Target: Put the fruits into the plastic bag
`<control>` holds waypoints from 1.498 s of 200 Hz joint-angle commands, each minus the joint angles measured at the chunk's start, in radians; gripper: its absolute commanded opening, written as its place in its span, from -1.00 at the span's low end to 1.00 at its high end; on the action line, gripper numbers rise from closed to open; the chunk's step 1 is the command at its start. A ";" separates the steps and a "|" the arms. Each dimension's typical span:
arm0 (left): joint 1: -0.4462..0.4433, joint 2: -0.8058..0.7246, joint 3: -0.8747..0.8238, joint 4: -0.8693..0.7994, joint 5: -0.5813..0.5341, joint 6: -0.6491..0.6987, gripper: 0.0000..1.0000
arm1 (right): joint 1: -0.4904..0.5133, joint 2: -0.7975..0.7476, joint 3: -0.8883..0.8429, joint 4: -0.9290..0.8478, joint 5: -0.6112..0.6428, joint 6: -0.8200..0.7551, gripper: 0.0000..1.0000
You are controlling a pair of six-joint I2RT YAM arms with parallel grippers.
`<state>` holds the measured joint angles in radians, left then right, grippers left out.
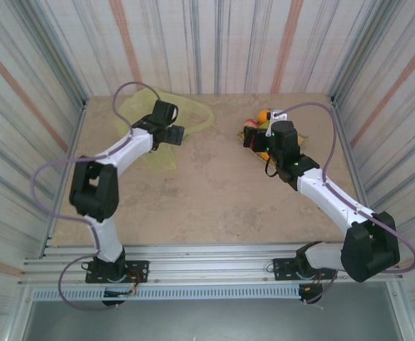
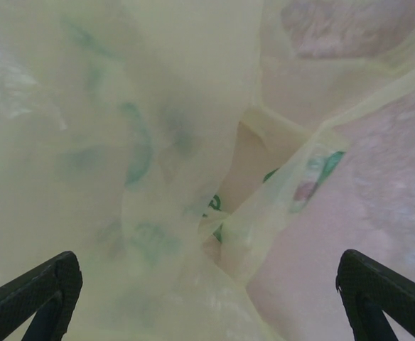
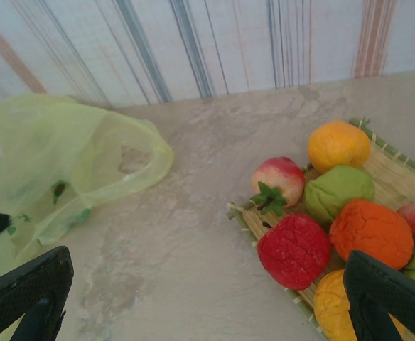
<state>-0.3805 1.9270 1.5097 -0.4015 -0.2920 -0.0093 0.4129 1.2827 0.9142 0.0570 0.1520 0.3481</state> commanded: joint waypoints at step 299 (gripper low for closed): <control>0.104 0.311 0.343 -0.125 0.029 0.138 0.59 | 0.001 0.125 0.011 -0.083 -0.061 0.113 0.98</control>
<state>-0.2710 2.1998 1.8011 -0.5003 -0.2028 0.0830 0.4129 1.3911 0.9054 -0.0078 0.1028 0.4377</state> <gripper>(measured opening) 0.798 0.989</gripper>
